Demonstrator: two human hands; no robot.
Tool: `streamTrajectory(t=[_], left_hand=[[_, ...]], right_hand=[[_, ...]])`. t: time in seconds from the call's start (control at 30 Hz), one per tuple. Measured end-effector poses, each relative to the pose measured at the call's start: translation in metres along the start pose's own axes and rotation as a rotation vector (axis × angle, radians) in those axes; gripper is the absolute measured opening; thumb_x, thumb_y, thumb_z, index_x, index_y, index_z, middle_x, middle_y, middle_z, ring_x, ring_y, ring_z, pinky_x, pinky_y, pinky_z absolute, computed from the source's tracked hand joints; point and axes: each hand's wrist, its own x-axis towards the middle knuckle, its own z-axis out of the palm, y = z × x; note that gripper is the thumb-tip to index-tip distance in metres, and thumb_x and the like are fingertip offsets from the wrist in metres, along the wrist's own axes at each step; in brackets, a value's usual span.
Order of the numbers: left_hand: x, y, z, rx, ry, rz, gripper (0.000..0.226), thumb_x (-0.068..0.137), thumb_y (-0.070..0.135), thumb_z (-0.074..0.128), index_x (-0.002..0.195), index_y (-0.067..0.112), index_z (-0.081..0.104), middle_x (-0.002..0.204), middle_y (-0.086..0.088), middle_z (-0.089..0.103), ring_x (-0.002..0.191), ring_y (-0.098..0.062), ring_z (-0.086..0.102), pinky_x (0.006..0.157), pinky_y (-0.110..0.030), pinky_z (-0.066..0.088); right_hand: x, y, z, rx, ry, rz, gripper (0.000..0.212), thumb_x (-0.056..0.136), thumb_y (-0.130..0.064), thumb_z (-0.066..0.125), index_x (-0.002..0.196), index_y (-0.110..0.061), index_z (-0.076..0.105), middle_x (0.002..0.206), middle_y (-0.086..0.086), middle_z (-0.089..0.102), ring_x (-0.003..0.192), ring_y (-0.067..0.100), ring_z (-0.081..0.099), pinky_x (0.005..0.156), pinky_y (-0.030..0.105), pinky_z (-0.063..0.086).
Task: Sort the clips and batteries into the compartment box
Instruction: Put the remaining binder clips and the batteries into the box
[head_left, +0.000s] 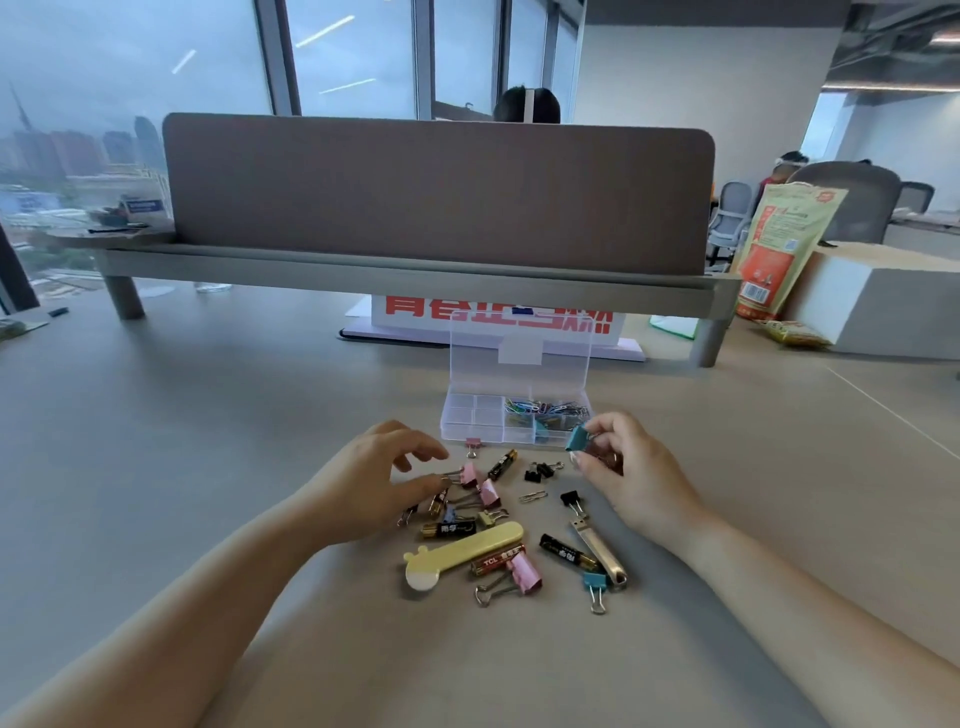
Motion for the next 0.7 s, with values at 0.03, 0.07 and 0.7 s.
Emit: streamTrajectory(t=[0.03,0.07,0.7], left_hand=[[0.001,0.002,0.003,0.006,-0.004,-0.014,0.026,0.083,0.043,0.065,0.109,0.04,0.06,0.109,0.017,0.051,0.093,-0.001,0.052,0.08,-0.017,0.043],[0.003,0.004,0.006,0.018,-0.008,-0.027,0.028,0.083,0.044,0.065,0.11,0.039,0.06,0.11,0.016,0.051,0.094,-0.002,0.053,0.084,-0.02,0.045],[0.023,0.02,0.014,-0.319,0.139,-0.011,0.015,0.083,0.031,0.067,0.096,0.025,0.061,0.092,0.012,0.066,0.082,-0.003,0.062,0.075,-0.021,0.053]], right_hand=[[-0.001,-0.003,0.001,0.012,-0.011,-0.015,0.02,0.091,-0.02,0.059,0.106,-0.026,0.048,0.082,-0.001,0.062,0.078,0.014,0.061,0.065,0.008,0.039],[-0.001,-0.006,0.003,0.019,-0.029,-0.029,0.019,0.092,-0.02,0.056,0.109,-0.026,0.048,0.082,0.0,0.062,0.079,0.016,0.061,0.066,0.01,0.04],[0.008,-0.009,0.014,-0.315,-0.227,-0.143,0.038,0.09,-0.032,0.059,0.127,-0.026,0.057,0.12,-0.005,0.055,0.114,0.012,0.048,0.1,0.03,0.038]])
